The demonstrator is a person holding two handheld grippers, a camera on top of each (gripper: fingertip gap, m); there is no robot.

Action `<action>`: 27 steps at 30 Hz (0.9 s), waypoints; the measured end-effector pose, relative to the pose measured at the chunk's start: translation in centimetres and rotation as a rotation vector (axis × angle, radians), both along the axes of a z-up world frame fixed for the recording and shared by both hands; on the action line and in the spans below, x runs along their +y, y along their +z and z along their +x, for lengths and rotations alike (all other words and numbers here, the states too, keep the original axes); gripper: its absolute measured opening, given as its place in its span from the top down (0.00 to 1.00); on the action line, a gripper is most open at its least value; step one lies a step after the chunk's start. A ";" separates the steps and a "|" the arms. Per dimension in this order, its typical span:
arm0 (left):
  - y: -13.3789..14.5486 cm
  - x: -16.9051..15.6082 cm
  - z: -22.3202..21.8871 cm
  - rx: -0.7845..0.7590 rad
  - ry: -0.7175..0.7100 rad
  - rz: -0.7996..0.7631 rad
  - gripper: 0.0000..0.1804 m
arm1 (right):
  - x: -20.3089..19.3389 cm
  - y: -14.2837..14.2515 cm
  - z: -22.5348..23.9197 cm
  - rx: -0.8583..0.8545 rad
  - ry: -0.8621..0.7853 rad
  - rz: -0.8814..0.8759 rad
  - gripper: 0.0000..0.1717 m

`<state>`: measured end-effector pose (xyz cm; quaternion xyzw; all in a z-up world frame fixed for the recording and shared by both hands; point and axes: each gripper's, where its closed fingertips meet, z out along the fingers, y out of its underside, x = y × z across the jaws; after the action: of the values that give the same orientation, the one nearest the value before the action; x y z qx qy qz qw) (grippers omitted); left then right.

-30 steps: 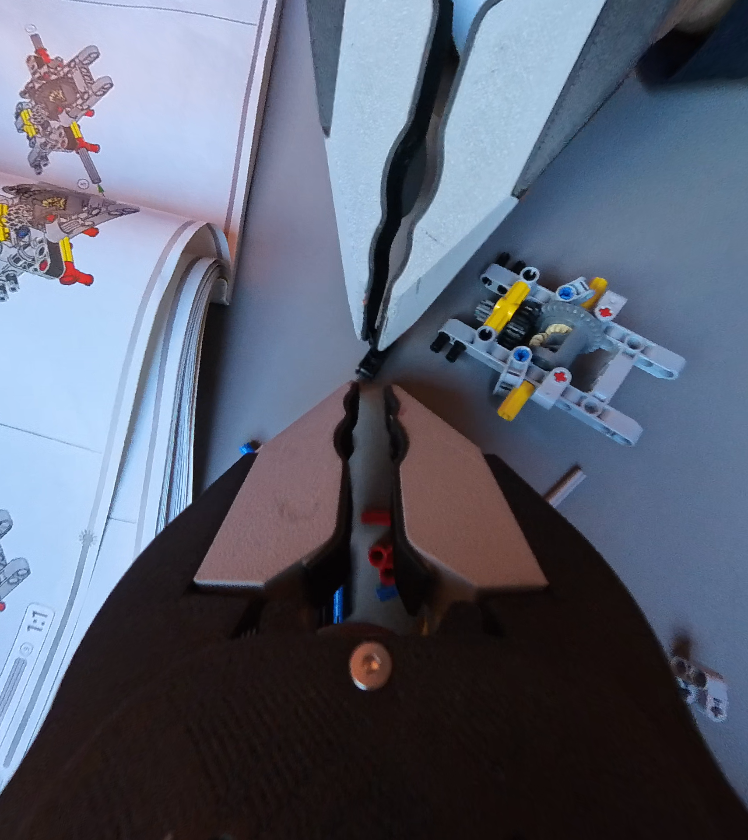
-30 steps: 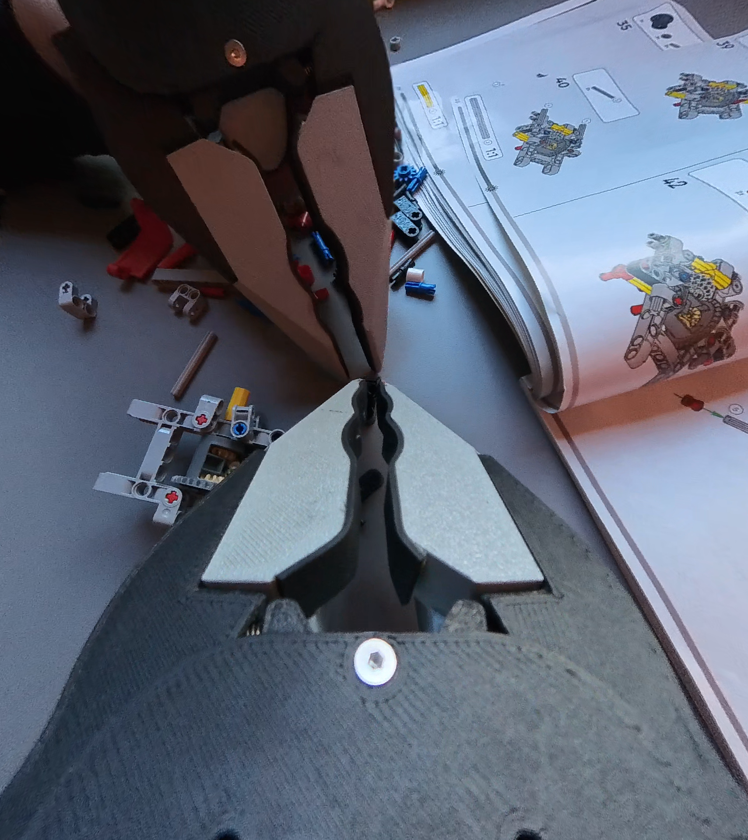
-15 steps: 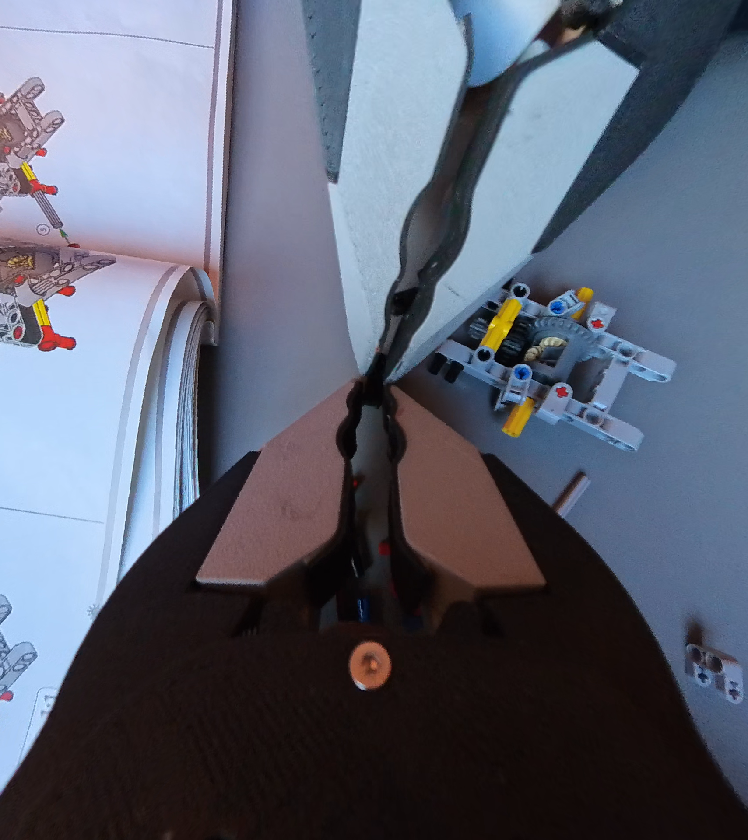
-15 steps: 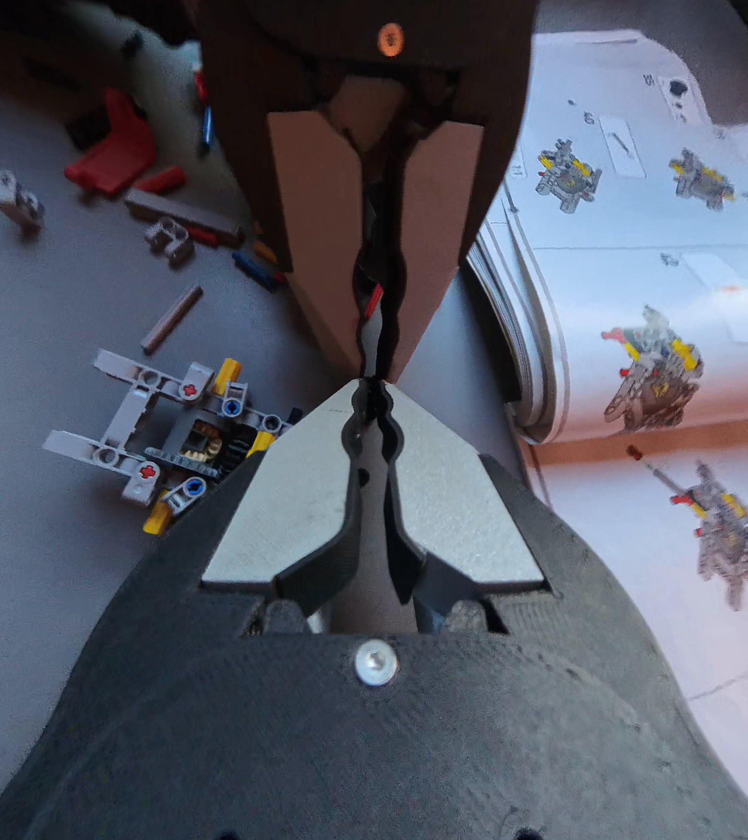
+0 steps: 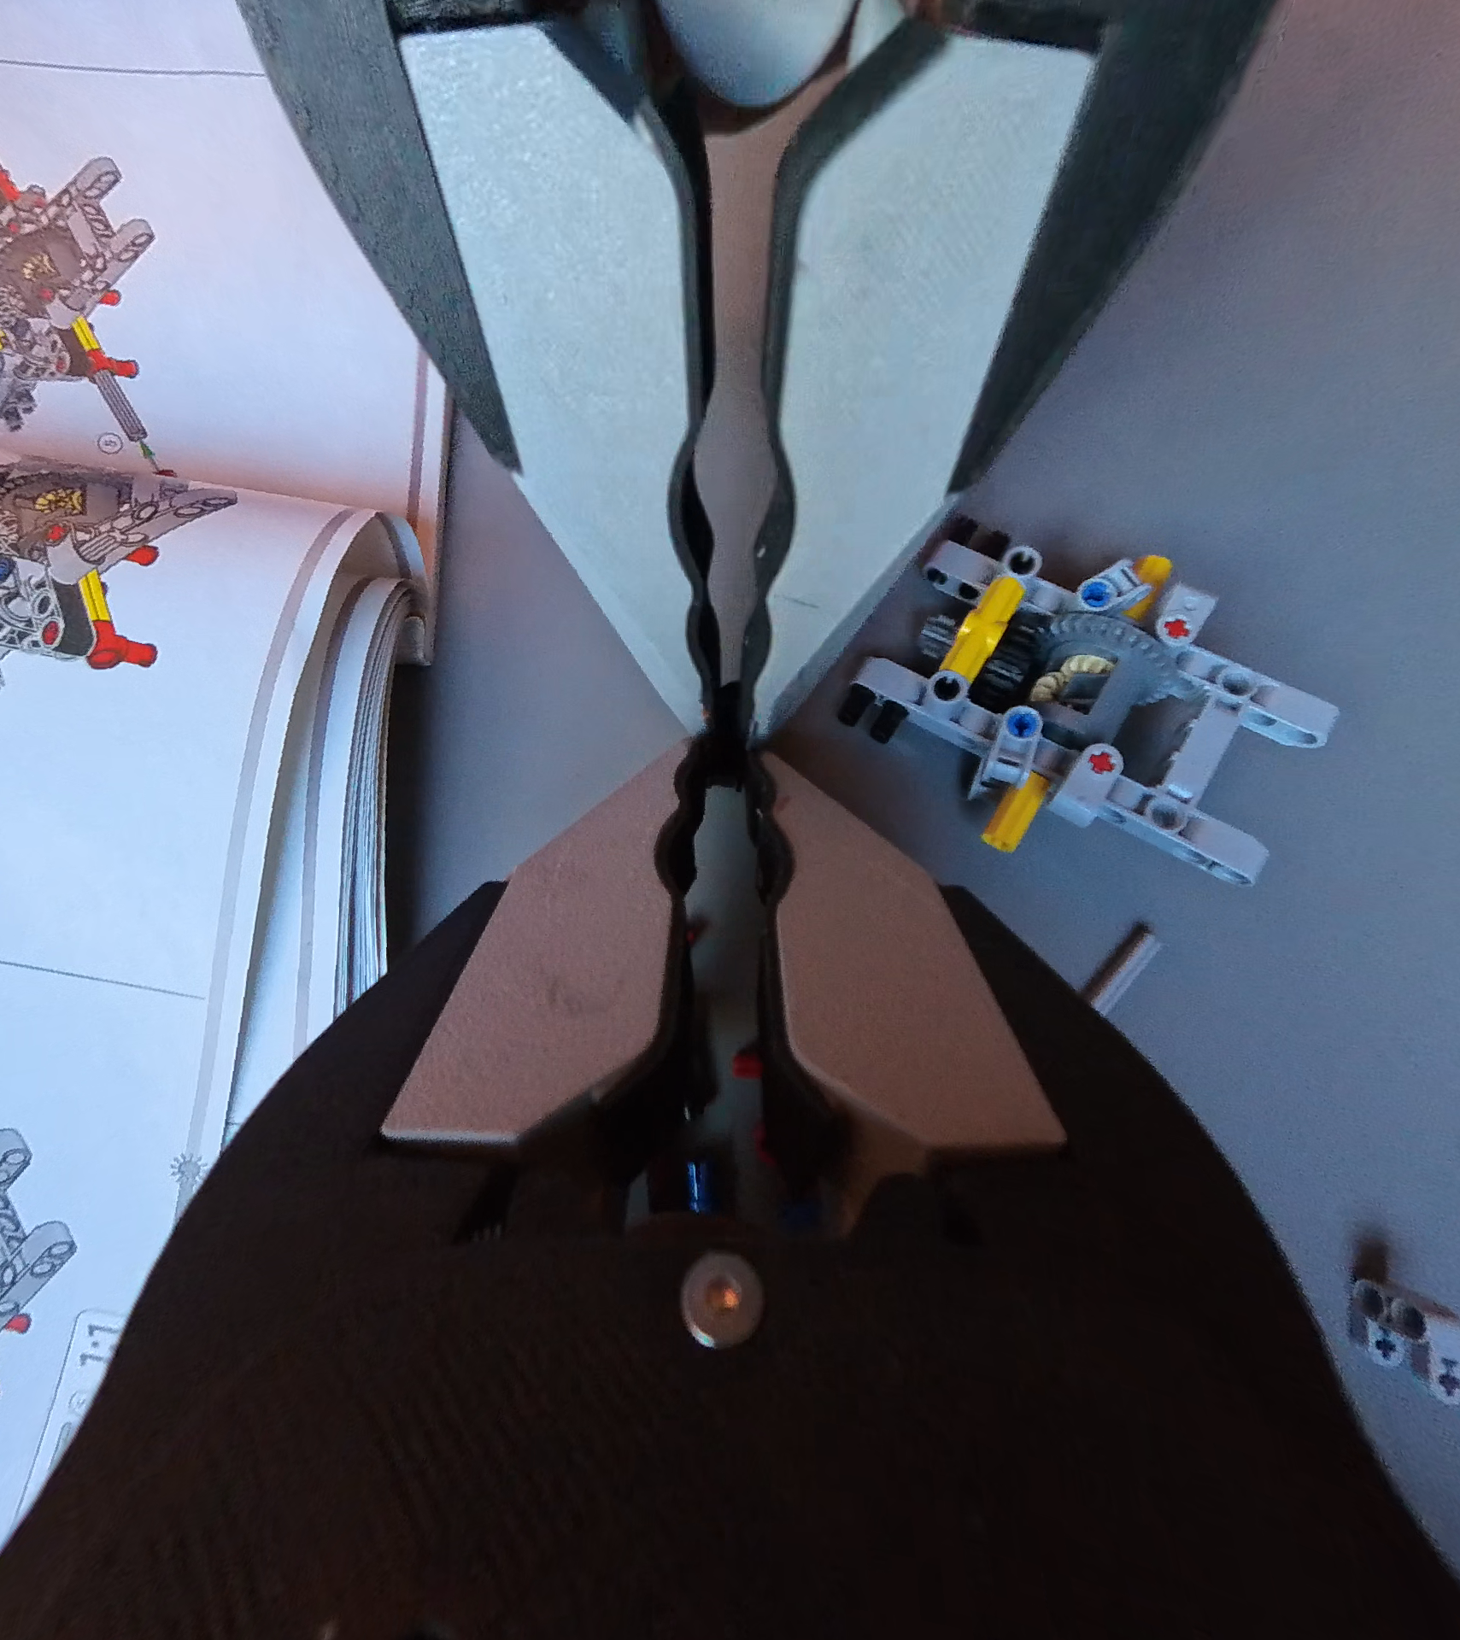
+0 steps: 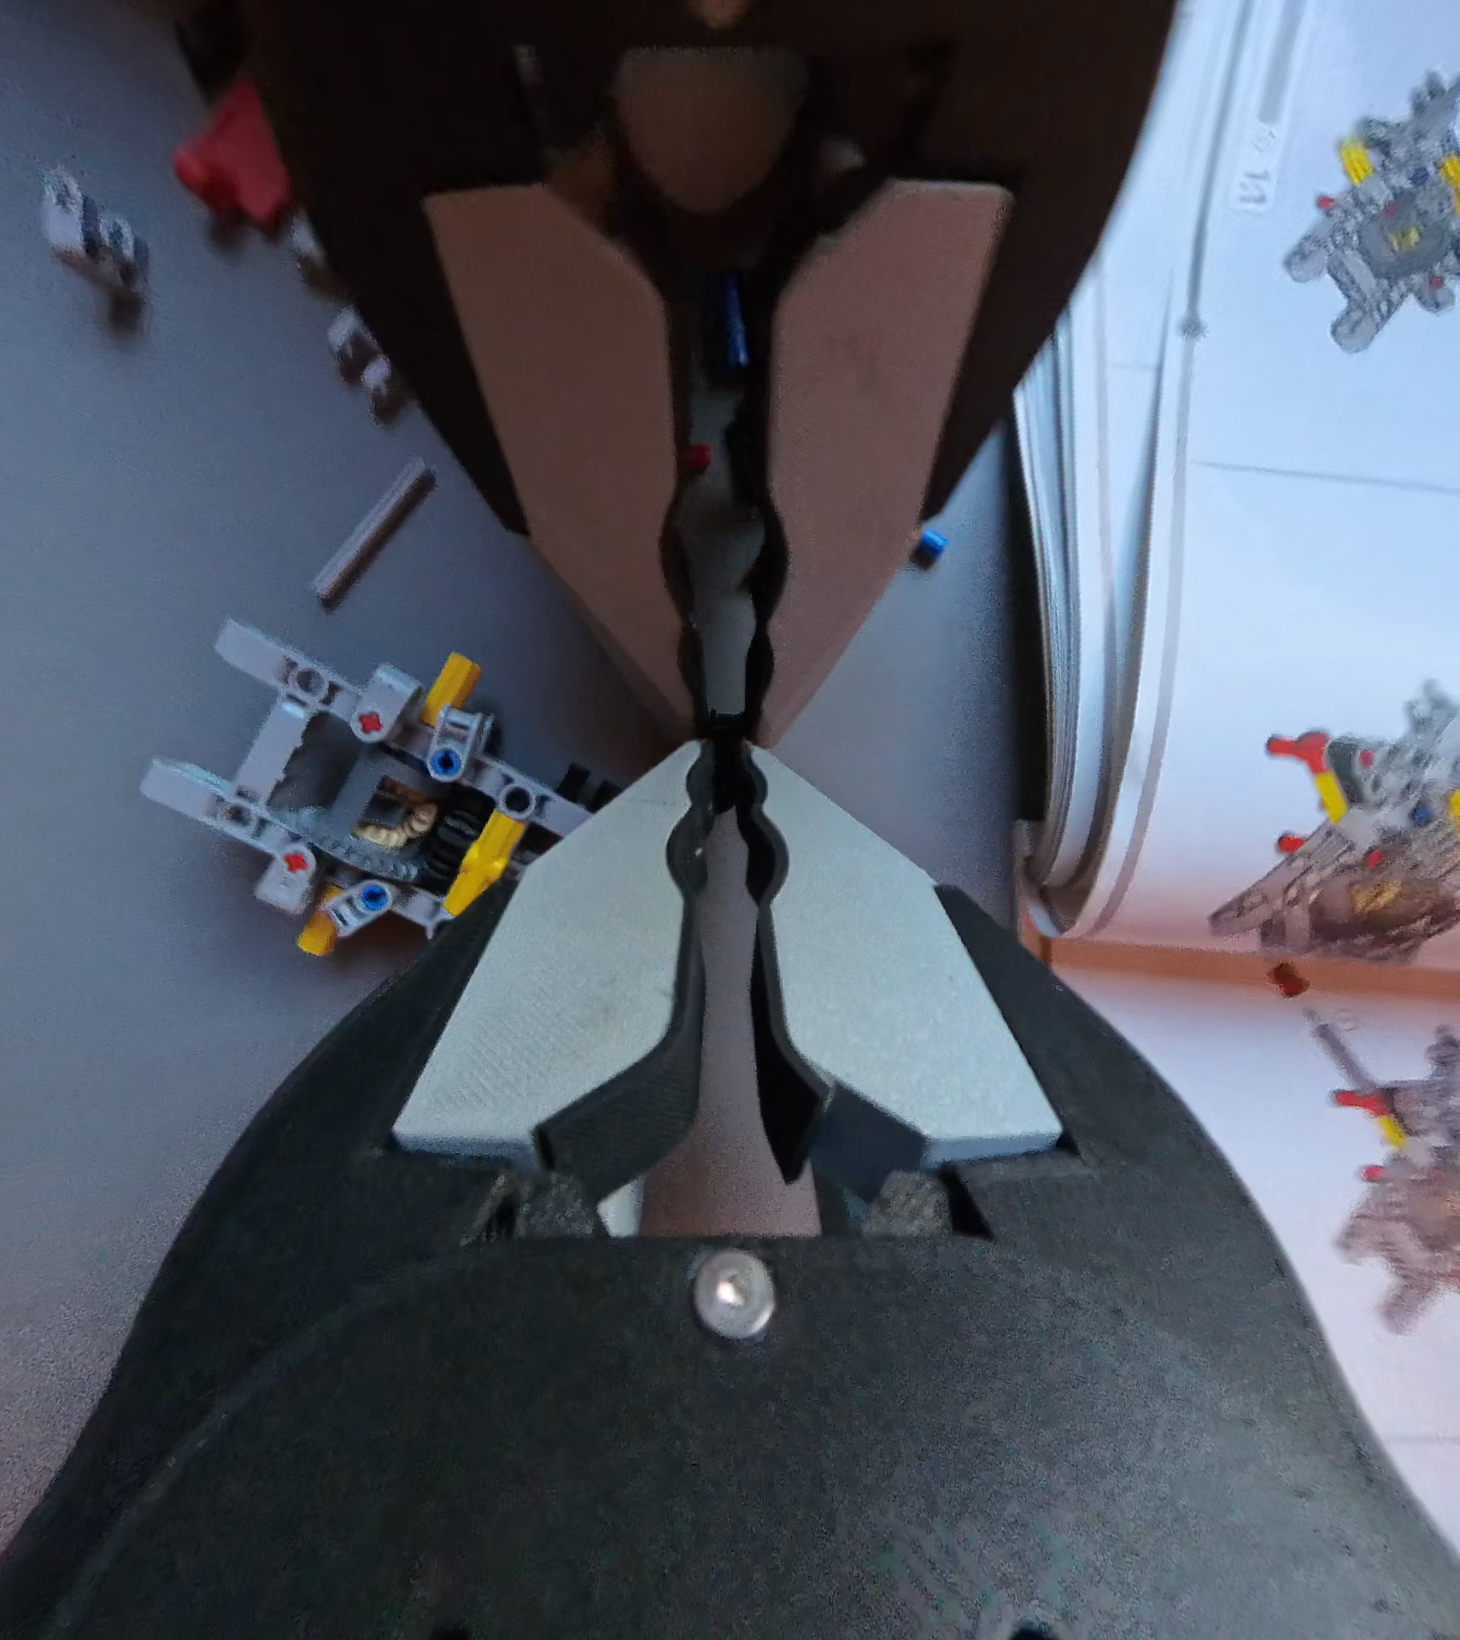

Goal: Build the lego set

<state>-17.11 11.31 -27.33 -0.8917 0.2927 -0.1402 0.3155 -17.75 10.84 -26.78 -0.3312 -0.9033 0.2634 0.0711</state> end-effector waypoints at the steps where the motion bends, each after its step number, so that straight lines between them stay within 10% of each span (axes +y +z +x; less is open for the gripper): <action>1: 0.0 0.0 0.1 -0.011 0.002 0.001 0.97 | 0.0 0.0 0.1 -0.015 -0.036 -0.049 0.99; 11: 0.0 0.6 0.3 0.027 0.044 0.027 0.97 | 2.8 2.9 3.0 0.178 -0.417 -0.282 0.93; 22: 1.1 -0.4 -1.6 0.083 0.074 0.035 0.84 | 2.4 -0.7 3.8 0.211 -0.371 -0.080 0.99; 27: 3.9 -0.3 0.9 -0.165 0.111 0.036 0.86 | 1.3 3.4 2.5 0.461 -0.241 0.015 0.99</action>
<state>-16.26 11.01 -23.44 -0.8863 0.2183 -0.1900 0.3616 -15.30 12.12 -23.36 -0.3673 -0.8191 0.3147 0.3084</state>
